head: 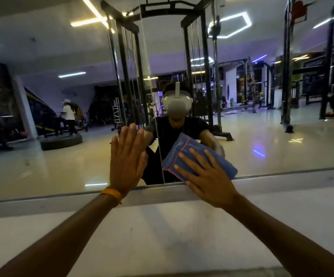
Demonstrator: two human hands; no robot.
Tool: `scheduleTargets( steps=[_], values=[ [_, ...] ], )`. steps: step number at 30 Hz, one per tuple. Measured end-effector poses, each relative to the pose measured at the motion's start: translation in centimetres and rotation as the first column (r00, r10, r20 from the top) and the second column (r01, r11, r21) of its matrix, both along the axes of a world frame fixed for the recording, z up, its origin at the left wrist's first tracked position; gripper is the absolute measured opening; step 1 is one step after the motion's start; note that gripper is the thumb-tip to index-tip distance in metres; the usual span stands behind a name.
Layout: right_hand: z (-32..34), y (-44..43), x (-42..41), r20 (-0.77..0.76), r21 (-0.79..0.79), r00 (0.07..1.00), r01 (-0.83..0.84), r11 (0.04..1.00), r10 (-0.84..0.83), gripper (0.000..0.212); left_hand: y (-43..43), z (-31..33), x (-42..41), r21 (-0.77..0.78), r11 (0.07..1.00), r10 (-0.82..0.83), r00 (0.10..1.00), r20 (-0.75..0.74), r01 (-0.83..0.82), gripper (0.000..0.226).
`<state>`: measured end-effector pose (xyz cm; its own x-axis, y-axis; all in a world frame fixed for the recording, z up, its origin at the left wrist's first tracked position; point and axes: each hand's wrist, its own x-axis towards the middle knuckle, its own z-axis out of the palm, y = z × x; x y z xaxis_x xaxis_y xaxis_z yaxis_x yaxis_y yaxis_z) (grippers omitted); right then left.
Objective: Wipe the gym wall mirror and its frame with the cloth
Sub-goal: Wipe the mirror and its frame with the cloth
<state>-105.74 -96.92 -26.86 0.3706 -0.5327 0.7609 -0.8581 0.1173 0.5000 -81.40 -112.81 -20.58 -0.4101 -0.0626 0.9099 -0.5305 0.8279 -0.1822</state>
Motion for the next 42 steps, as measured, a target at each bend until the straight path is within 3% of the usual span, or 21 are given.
scheduleTargets(
  steps=[4, 8, 11, 16, 21, 26, 31, 35, 39, 42],
  values=[
    [1.1, 2.7, -3.0, -0.035, 0.044, 0.999, -0.005, 0.999, 0.006, 0.053, -0.5, -2.0, 0.8, 0.010, 1.000, 0.020, 1.000, 0.012, -0.020, 0.069],
    [0.0, 8.3, -8.3, 0.079, -0.030, 0.993, 0.088, 0.996, -0.086, 0.060, -1.8, -2.4, 1.9, -0.036, 0.999, 0.016, 0.998, 0.057, -0.014, 0.068],
    [-1.6, 7.1, -5.9, 0.179, -0.037, 0.983, 0.043, 0.998, -0.035, 0.061, -1.3, -2.8, 1.0, -0.031, 0.999, 0.012, 1.000, 0.013, -0.012, 0.068],
    [-0.4, 0.0, 2.2, -0.060, 0.241, 0.992, -0.093, 0.966, 0.111, 0.055, -1.1, -3.2, 0.6, -0.025, 1.000, -0.002, 1.000, -0.003, 0.002, 0.068],
    [-0.8, 6.4, -4.6, -0.021, 0.149, 0.996, 0.091, 0.985, -0.089, 0.056, -2.0, -3.5, 1.7, -0.042, 0.998, -0.040, 0.999, 0.037, 0.042, 0.066],
    [-2.7, 10.2, -6.3, 0.265, 0.031, 0.949, 0.169, 0.985, -0.171, 0.058, -1.8, -3.8, 1.3, -0.058, 0.998, -0.026, 1.000, 0.012, 0.027, 0.066],
    [-0.7, 1.6, 2.1, 0.178, 0.050, 0.978, 0.097, 0.994, -0.105, 0.062, -1.6, -4.0, 0.8, -0.060, 0.998, 0.000, 1.000, -0.007, -0.001, 0.068],
    [-0.5, 2.8, 0.0, 0.113, 0.068, 0.989, 0.085, 0.994, -0.092, 0.062, -1.6, -4.0, 0.6, -0.055, 0.999, -0.005, 1.000, -0.011, 0.004, 0.069],
    [-2.4, 9.2, -7.3, 0.206, 0.022, 0.966, 0.154, 0.988, -0.155, 0.060, -1.0, -3.6, -0.4, -0.111, 0.993, -0.020, 0.997, 0.070, 0.028, 0.067],
    [-3.3, 9.2, -6.2, 0.293, -0.014, 0.942, 0.173, 0.985, -0.161, 0.061, -0.5, -3.5, -1.3, -0.064, 0.998, -0.008, 0.998, 0.057, 0.011, 0.068]
  ],
)
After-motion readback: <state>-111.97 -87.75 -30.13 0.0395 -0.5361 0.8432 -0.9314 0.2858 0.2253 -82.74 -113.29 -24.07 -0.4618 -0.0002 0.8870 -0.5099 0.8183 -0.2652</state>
